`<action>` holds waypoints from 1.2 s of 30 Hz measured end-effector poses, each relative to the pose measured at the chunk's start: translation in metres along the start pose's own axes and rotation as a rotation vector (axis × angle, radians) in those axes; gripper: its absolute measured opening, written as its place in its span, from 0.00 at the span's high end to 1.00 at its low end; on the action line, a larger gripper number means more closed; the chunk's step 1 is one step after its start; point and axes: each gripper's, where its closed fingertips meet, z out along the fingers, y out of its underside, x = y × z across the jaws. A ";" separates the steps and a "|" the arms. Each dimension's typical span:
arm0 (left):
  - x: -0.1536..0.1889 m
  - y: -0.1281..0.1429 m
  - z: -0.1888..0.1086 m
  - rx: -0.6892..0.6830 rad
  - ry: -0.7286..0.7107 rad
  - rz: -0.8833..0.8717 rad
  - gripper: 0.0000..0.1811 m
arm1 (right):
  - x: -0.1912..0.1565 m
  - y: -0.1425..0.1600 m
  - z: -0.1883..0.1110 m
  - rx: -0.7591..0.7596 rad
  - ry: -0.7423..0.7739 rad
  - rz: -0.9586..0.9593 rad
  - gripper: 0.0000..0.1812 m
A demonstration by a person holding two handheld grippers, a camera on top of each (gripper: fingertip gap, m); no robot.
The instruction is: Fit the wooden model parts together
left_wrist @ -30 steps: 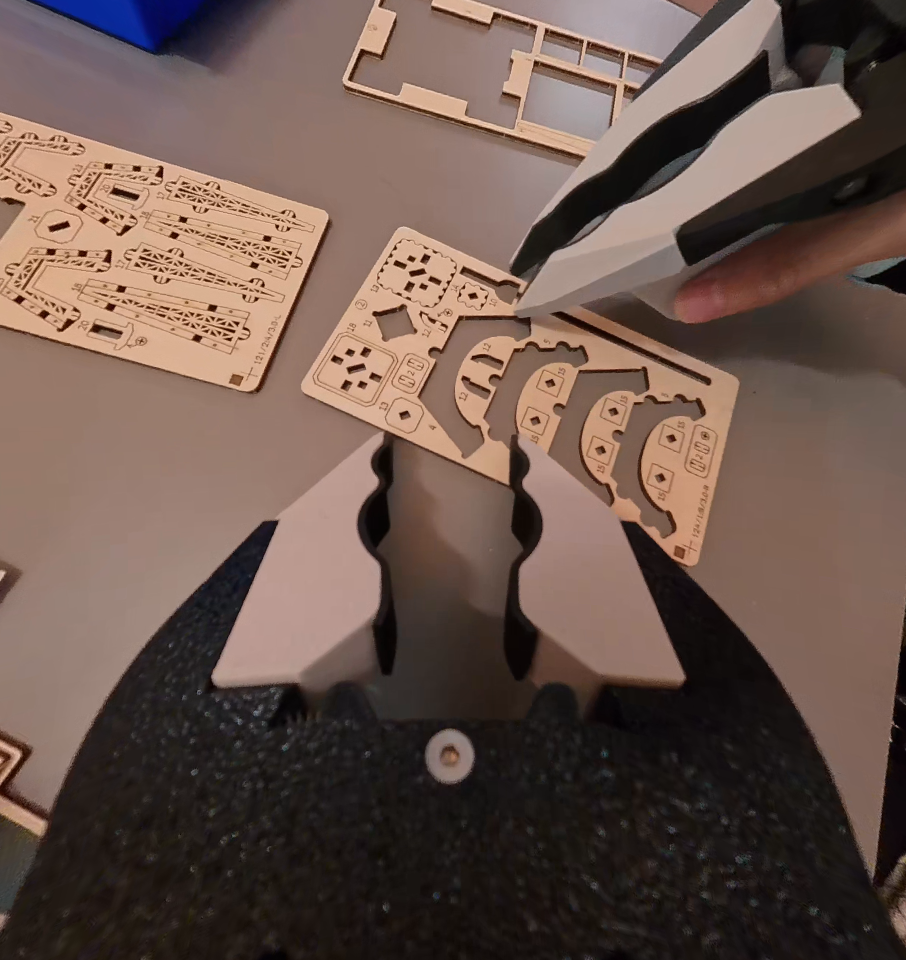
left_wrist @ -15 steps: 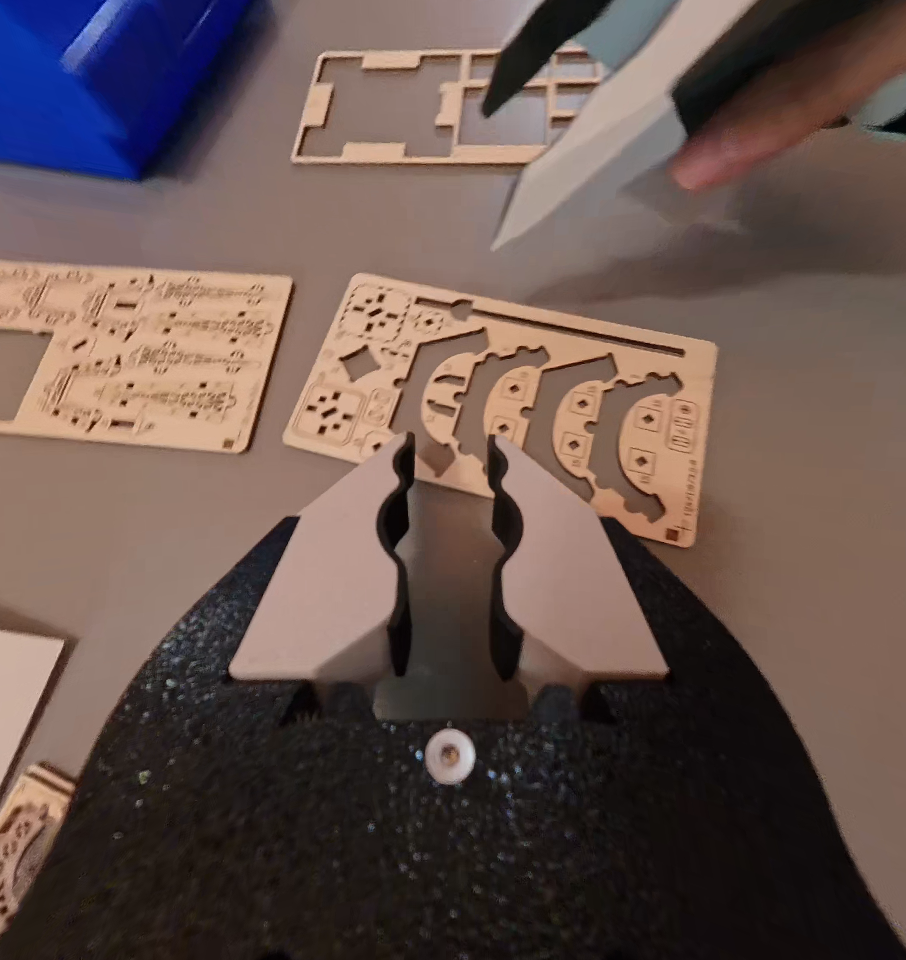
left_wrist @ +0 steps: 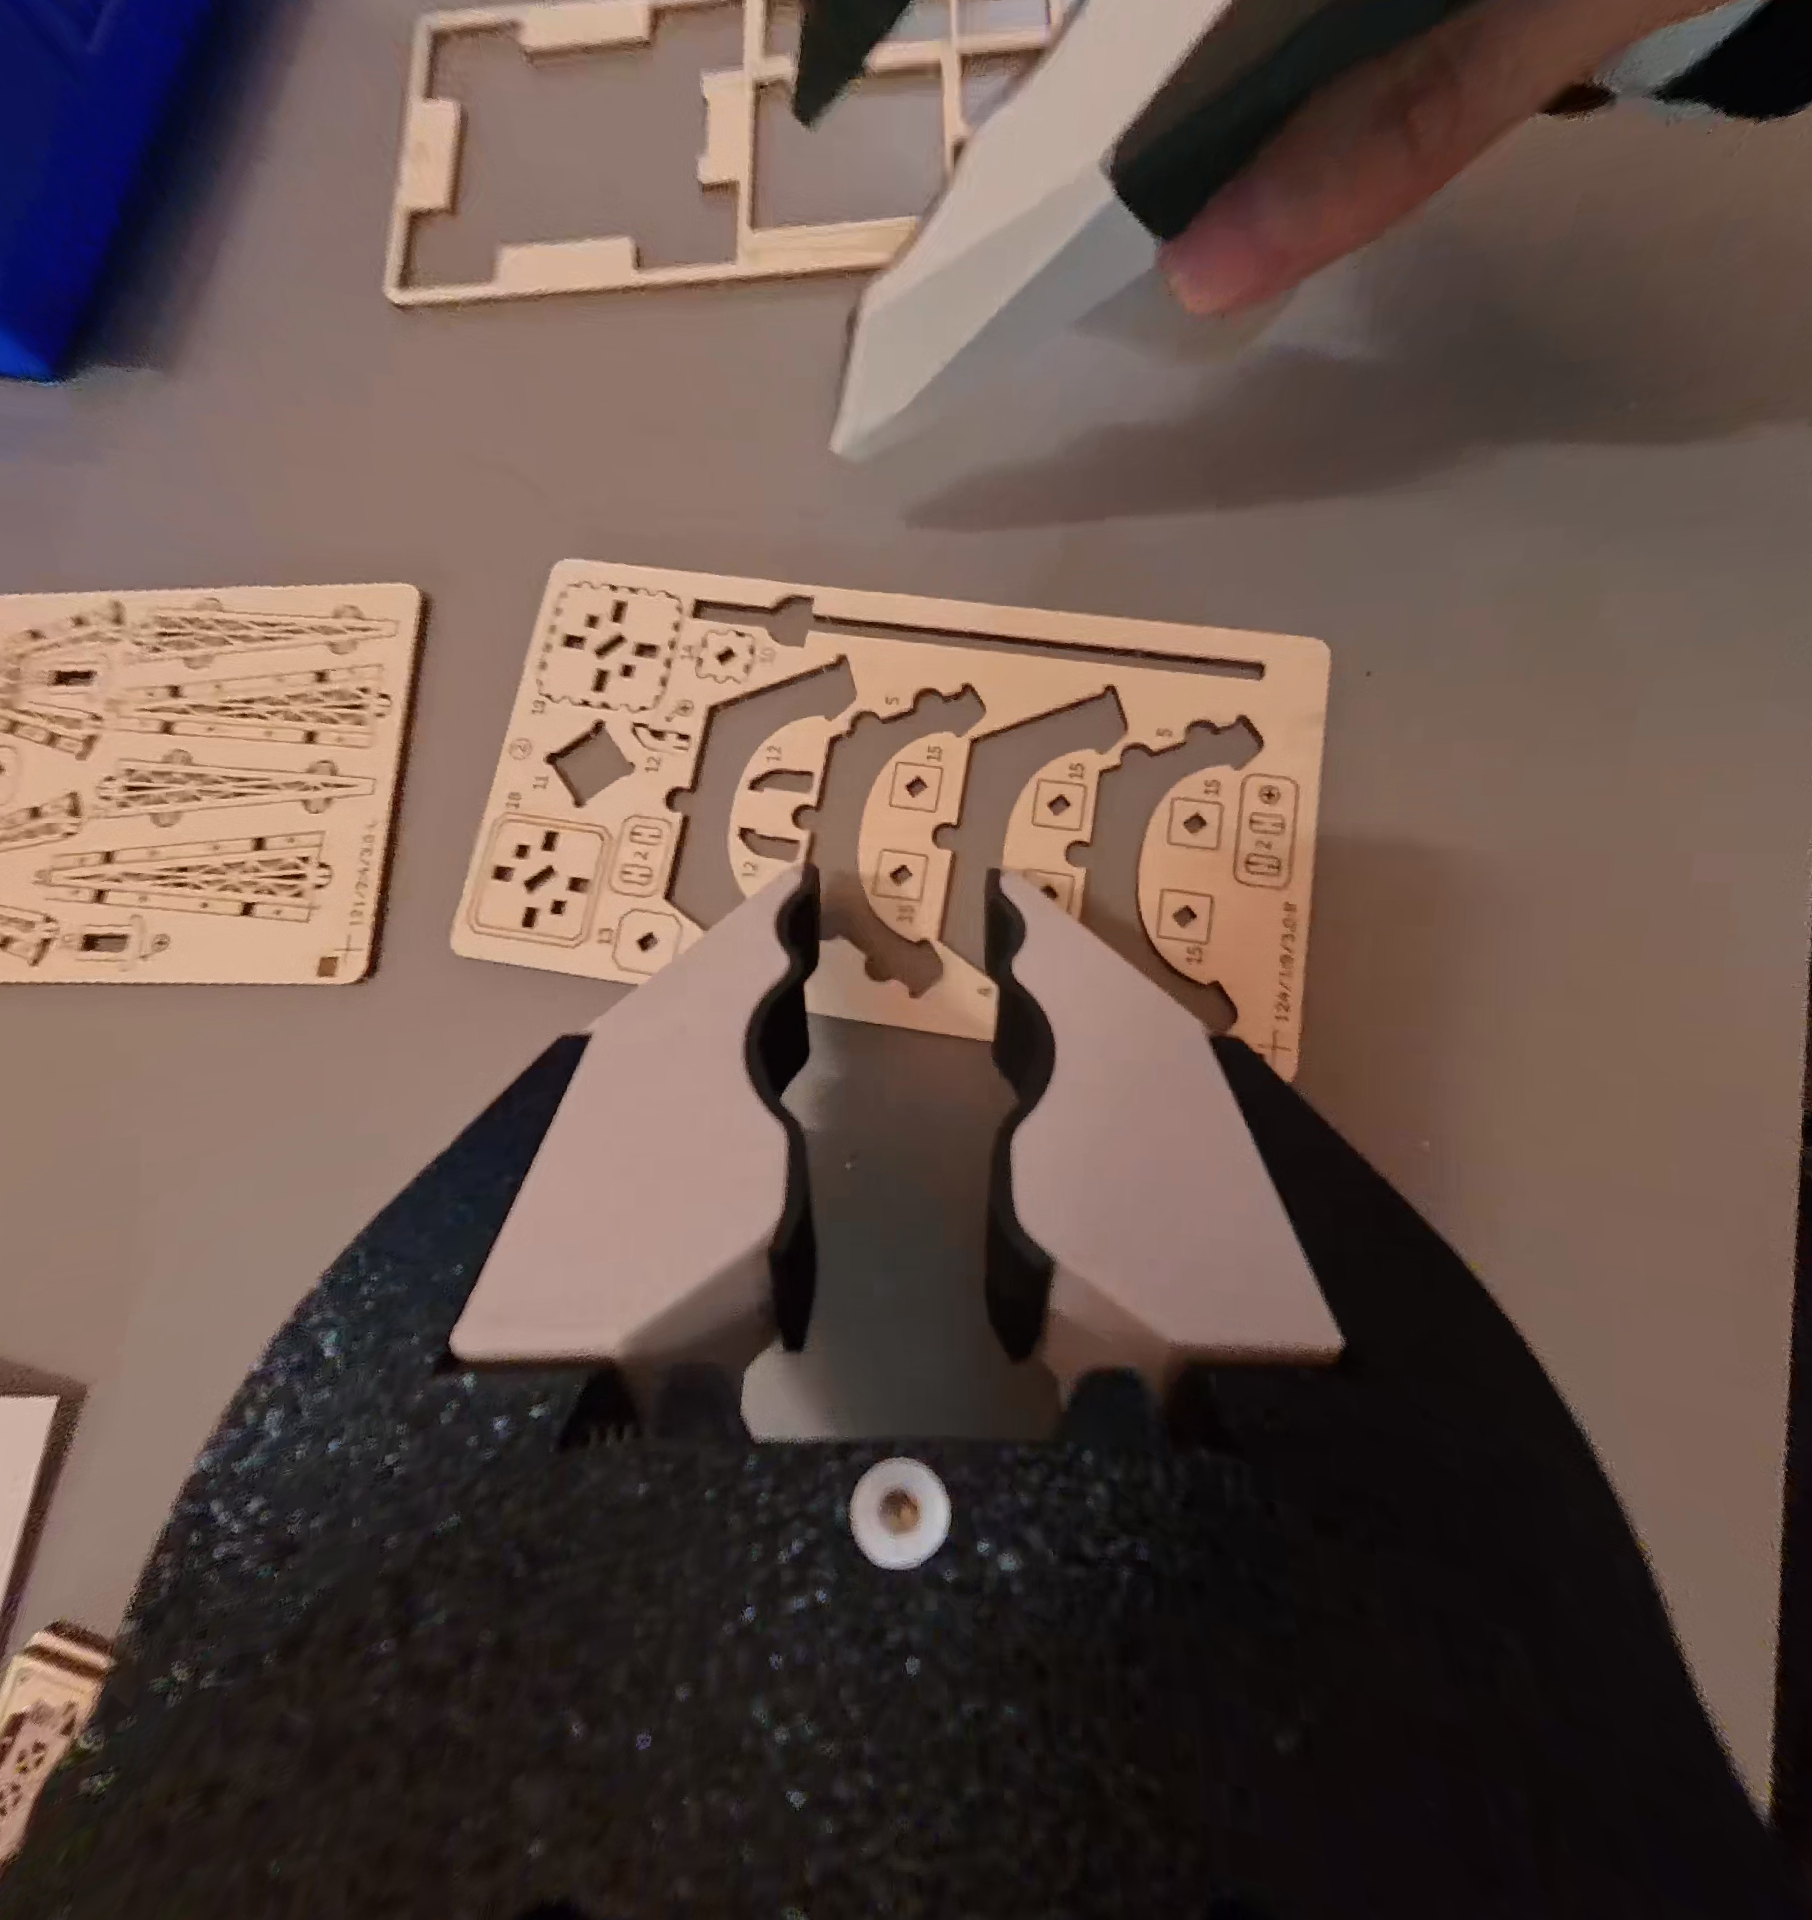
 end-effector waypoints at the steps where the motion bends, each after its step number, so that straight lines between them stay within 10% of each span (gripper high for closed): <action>1: 0.002 0.002 0.002 -0.018 0.013 0.001 0.84 | 0.000 -0.001 0.000 0.002 0.000 0.000 0.65; 20: 0.001 -0.003 0.011 0.012 -0.002 0.097 0.98 | -0.010 -0.001 -0.001 0.027 -0.095 0.077 0.65; 31: -0.008 -0.006 0.010 0.025 -0.032 0.094 0.82 | -0.010 0.005 0.000 0.012 -0.116 0.092 0.65; 36: 0.000 -0.006 0.016 -0.032 0.076 0.033 0.90 | -0.013 0.006 0.002 0.003 -0.128 0.083 0.65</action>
